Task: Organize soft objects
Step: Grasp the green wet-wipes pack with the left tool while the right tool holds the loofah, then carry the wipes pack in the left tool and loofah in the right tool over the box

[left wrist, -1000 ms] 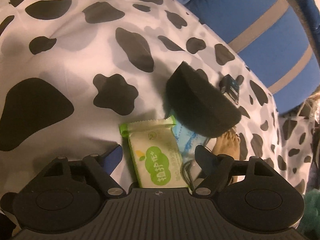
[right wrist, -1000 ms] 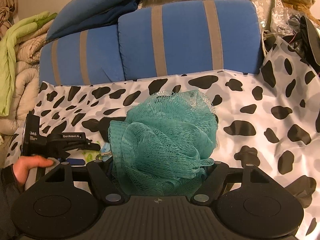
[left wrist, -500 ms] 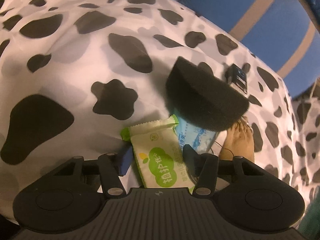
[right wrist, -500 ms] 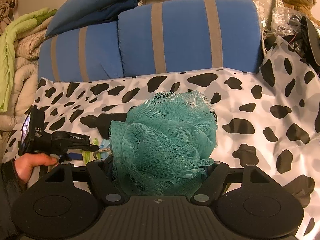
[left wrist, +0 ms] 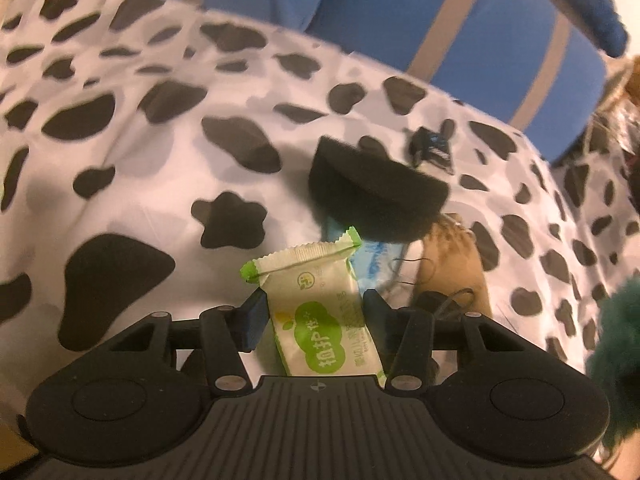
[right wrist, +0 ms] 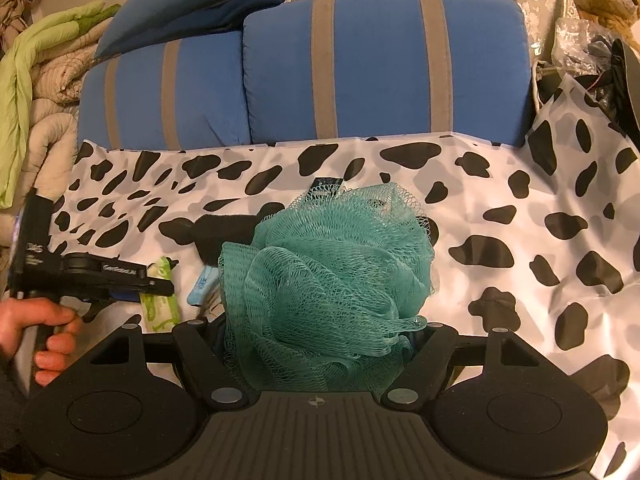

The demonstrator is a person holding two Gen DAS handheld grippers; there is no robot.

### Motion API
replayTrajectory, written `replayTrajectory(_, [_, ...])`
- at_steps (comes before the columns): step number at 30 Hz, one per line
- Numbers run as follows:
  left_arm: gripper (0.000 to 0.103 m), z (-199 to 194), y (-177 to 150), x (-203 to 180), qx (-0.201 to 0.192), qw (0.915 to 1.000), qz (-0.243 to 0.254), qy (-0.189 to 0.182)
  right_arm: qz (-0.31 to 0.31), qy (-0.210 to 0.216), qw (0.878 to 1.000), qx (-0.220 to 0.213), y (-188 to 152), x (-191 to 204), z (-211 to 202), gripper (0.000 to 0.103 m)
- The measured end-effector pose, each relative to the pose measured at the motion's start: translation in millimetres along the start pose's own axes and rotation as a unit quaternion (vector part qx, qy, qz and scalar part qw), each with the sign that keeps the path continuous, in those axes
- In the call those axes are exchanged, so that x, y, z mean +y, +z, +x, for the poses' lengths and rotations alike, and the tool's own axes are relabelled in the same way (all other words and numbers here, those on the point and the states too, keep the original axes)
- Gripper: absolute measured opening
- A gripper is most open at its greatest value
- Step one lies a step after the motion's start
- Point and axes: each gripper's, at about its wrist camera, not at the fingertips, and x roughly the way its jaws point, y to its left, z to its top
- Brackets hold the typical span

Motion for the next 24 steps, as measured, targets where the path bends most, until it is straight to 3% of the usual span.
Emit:
replayTrajectory(9, [0.049, -42, -13, -19, -0.033, 0.9965, 0.072, -0.024, -0.006, 0.002, 1.000, -0.003, -2, 4, -3, 0.076])
replayTrajectory(24, [0.048, -84, -52, -27, -0.028, 0.9899, 0.125, -0.061, -0.026, 0.015, 0.999, 0.010, -24, 24, -16, 0.076])
